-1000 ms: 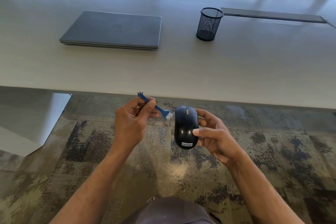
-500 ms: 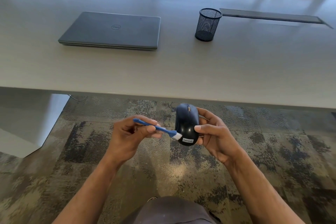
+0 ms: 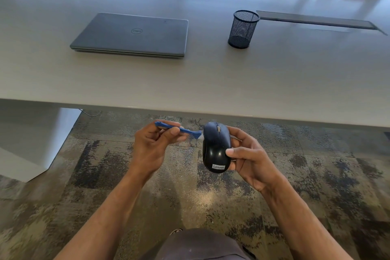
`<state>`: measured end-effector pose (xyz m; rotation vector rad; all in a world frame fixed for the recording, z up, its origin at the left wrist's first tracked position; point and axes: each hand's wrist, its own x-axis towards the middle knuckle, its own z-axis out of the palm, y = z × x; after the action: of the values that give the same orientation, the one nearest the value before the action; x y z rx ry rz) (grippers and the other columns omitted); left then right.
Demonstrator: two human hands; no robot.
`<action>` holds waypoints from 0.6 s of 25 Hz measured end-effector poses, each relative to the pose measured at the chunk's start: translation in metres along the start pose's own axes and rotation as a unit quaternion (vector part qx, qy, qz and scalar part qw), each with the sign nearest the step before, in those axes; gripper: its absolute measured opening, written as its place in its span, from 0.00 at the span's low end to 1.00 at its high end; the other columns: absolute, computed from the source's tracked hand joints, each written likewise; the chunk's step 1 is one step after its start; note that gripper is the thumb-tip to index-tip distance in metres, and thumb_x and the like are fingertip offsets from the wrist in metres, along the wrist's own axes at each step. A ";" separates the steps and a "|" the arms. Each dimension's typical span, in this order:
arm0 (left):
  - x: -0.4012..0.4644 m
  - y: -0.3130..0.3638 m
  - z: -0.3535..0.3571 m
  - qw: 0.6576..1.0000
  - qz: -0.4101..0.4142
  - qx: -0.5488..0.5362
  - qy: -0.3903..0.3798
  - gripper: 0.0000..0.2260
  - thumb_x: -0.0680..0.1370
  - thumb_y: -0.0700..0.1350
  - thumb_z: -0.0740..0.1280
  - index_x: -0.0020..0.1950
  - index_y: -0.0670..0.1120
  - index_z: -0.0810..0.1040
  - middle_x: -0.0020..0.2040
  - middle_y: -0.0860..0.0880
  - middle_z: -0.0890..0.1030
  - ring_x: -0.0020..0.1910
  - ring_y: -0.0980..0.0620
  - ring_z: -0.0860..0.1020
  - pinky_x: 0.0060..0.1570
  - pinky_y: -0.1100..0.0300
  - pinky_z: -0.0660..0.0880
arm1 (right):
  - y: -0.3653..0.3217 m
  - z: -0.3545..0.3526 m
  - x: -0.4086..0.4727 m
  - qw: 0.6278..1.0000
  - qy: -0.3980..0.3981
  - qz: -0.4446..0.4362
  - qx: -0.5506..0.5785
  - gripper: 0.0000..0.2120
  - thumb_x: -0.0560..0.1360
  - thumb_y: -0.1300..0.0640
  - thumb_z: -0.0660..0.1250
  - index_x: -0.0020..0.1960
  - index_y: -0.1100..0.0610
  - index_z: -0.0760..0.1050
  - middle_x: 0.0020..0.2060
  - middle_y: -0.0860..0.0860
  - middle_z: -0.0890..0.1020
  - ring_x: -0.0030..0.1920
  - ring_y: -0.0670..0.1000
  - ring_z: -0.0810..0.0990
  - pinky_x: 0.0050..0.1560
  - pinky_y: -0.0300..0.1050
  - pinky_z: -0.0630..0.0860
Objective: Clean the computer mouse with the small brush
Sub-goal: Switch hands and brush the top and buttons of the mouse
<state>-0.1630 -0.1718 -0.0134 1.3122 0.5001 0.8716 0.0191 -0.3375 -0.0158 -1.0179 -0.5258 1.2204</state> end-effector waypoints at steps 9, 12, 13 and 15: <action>0.013 -0.007 0.008 0.999 0.019 -0.010 0.031 0.06 0.74 0.40 0.70 0.50 0.45 0.82 0.44 0.50 0.87 0.45 0.49 0.86 0.49 0.60 0.82 | 0.004 0.004 -0.002 1.000 -0.027 0.013 0.000 0.31 0.66 0.69 0.72 0.69 0.62 0.73 0.53 0.61 0.80 0.40 0.56 0.79 0.33 0.43 0.77; 0.008 -0.006 0.000 0.999 0.021 -0.011 0.041 0.06 0.74 0.42 0.71 0.49 0.50 0.85 0.46 0.48 0.87 0.46 0.48 0.86 0.49 0.59 0.82 | 0.001 0.000 -0.003 1.000 -0.013 0.004 0.008 0.29 0.67 0.70 0.69 0.68 0.62 0.74 0.52 0.60 0.81 0.38 0.54 0.81 0.31 0.42 0.78; 0.006 -0.006 0.001 0.999 0.021 -0.015 0.035 0.07 0.74 0.42 0.71 0.48 0.52 0.85 0.46 0.48 0.87 0.46 0.47 0.86 0.49 0.59 0.82 | 0.000 -0.001 -0.003 1.000 -0.011 0.001 0.006 0.29 0.66 0.70 0.69 0.68 0.61 0.74 0.51 0.60 0.81 0.39 0.54 0.81 0.31 0.42 0.78; 0.001 -0.008 0.005 0.999 0.022 -0.029 0.020 0.09 0.74 0.39 0.71 0.48 0.51 0.86 0.46 0.47 0.87 0.46 0.47 0.86 0.49 0.59 0.82 | -0.001 -0.003 -0.001 1.000 -0.006 -0.005 -0.004 0.31 0.65 0.68 0.71 0.68 0.61 0.74 0.51 0.58 0.82 0.40 0.55 0.81 0.32 0.43 0.79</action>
<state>-0.1566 -0.1739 -0.0194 1.2595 0.4756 0.9435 0.0217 -0.3397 -0.0159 -1.0142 -0.5438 1.2174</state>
